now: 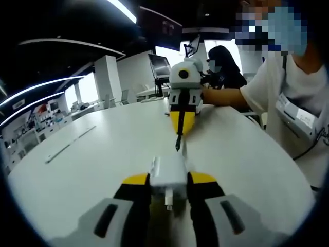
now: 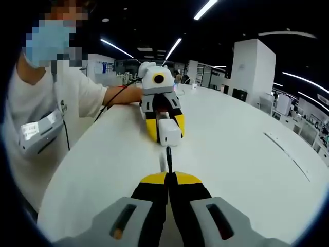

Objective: Plug the desk Type‑C cable into the charger adapter.

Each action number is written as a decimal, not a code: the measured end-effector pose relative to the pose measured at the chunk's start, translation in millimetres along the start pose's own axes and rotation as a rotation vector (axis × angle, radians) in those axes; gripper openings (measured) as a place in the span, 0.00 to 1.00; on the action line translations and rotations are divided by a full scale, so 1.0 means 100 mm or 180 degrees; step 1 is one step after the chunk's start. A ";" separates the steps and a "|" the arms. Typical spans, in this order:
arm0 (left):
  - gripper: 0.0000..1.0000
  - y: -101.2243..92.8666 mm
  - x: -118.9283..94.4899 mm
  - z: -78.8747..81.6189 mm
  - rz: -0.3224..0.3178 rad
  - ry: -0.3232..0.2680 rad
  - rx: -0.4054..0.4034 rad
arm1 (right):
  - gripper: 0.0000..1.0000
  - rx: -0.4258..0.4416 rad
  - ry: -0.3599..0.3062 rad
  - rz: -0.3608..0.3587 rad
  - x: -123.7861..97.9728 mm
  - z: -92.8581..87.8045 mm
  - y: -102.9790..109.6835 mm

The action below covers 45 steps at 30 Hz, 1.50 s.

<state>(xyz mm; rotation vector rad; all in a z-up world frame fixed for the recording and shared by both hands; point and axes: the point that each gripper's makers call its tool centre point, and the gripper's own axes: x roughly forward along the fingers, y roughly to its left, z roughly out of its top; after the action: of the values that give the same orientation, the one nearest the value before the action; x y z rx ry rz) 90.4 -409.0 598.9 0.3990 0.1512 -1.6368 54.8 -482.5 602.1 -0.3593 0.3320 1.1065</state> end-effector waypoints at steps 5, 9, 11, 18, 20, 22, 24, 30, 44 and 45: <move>0.28 -0.05 0.02 0.01 -0.0065 -0.0040 -0.0024 | 0.03 -0.0006 -0.0024 0.0013 0.00 0.02 0.00; 0.28 -0.07 0.04 0.02 -0.0099 -0.0079 -0.0062 | 0.03 -0.0017 -0.0006 0.0037 0.02 0.00 0.03; 0.28 -0.08 0.04 0.02 -0.0105 -0.0081 -0.0069 | 0.03 -0.0019 -0.0003 0.0043 0.03 0.00 0.04; 0.28 -0.08 0.04 0.02 -0.0116 -0.0081 -0.0072 | 0.03 -0.0043 0.0002 0.0041 0.03 0.00 0.05; 0.28 -0.08 0.05 0.02 -0.0123 -0.0083 -0.0062 | 0.03 -0.0046 -0.0007 0.0043 0.04 0.01 0.05; 0.28 -0.09 0.05 0.02 -0.0129 -0.0082 -0.0058 | 0.03 -0.0053 -0.0010 0.0045 0.04 0.02 0.06; 0.28 -0.10 0.06 0.02 -0.0137 -0.0081 -0.0059 | 0.03 -0.0061 -0.0001 0.0053 0.04 0.01 0.07; 0.28 -0.11 0.07 0.02 -0.0149 -0.0078 -0.0058 | 0.03 -0.0067 0.0015 0.0066 0.05 0.00 0.07; 0.28 -0.14 0.08 0.02 -0.0183 -0.0079 -0.0064 | 0.03 -0.0079 0.0022 0.0103 0.08 0.01 0.10; 0.27 -0.14 0.09 0.02 -0.0186 -0.0082 -0.0065 | 0.03 -0.0077 0.0022 0.0103 0.08 0.01 0.10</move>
<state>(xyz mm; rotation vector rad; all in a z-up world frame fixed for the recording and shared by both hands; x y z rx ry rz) 75.7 -416.3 596.3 0.3607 0.1613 -1.6961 48.8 -471.9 598.1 -0.3804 0.3318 1.1419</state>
